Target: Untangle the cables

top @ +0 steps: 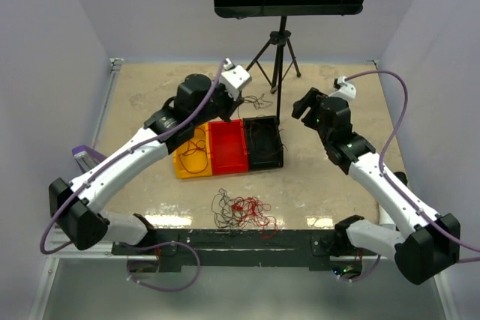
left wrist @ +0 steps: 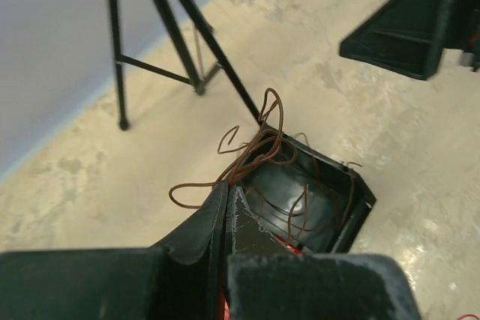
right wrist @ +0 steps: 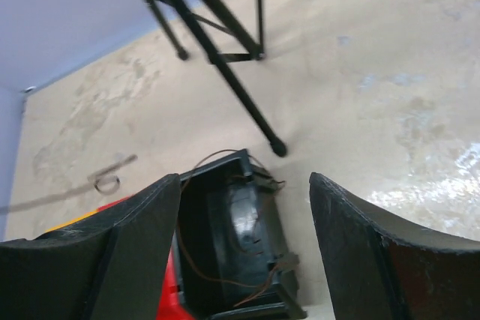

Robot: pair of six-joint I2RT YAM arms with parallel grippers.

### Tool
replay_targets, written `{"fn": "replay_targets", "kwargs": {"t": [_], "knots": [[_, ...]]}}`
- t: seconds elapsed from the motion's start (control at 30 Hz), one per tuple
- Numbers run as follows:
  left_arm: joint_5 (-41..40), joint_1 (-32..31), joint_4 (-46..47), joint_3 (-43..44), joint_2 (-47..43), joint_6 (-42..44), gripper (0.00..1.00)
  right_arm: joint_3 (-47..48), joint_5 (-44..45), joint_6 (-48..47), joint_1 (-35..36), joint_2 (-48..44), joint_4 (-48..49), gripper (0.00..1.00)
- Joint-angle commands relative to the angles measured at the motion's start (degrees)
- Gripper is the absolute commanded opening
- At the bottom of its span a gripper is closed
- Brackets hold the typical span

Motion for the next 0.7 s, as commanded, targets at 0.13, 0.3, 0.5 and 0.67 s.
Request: {"fn": "replay_targets", "kwargs": {"t": [0.13,0.3,0.5,0.67], "knots": [[2.49,-4.75,3.06,2.69,8.46,-0.99,0.00,-6.65,-13.39,5.43,-8.50,8.46,8.59,0.77],[0.74,-5.62,4.90,0.59,12.42,0.41,0.03,-7.71,-20.18,8.42,-9.30,14.70,14.48,0.78],[-3.57,-6.33,7.54,-3.63,13.83,3.84,0.09,-8.85,-29.40,12.90,-10.27,21.91,21.43,0.78],[-7.70,-9.05,9.56,-7.50,14.10,8.84,0.08,-9.03,-33.10,14.84,-10.70,29.11,26.26,0.78]]}}
